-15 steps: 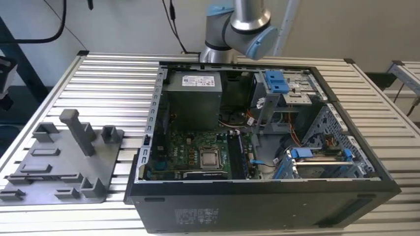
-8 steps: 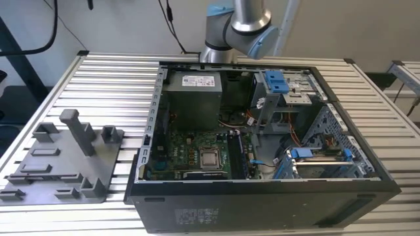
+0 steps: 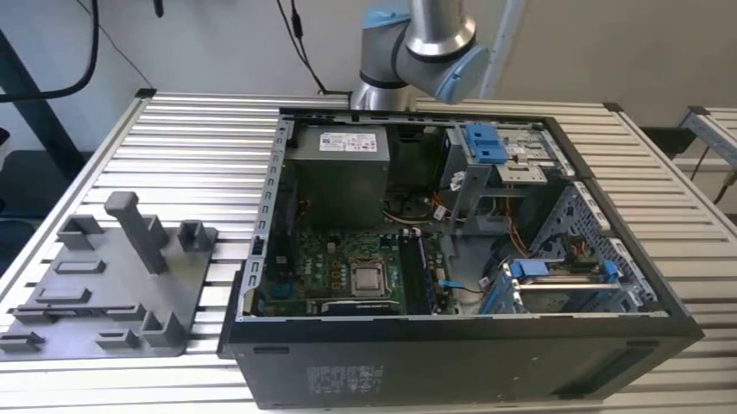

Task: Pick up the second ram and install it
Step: 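Reach for the second ram, then pick up the second ram and move it above second insertion slot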

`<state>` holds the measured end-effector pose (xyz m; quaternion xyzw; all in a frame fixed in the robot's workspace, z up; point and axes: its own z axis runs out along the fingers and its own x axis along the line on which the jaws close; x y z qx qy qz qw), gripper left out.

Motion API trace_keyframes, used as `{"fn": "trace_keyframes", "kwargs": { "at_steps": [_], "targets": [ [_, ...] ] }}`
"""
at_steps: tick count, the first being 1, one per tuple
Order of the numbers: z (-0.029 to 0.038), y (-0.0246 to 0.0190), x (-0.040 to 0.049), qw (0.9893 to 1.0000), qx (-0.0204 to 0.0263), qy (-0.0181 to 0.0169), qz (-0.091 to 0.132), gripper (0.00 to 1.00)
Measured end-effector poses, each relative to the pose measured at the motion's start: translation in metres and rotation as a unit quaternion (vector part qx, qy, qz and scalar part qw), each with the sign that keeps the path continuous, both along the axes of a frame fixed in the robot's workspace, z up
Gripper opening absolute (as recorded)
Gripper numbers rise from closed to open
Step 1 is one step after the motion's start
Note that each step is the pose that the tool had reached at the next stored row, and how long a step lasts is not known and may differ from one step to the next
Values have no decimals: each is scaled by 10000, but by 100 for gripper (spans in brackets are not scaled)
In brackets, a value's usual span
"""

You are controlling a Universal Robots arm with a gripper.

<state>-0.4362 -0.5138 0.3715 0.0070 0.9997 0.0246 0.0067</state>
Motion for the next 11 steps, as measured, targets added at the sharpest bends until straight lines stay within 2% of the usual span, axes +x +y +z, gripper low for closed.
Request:
{"fn": "trace_keyframes", "kwargs": {
  "at_steps": [11],
  "targets": [
    [-1,0,0,10000,0,23,1,11]
  ]
}}
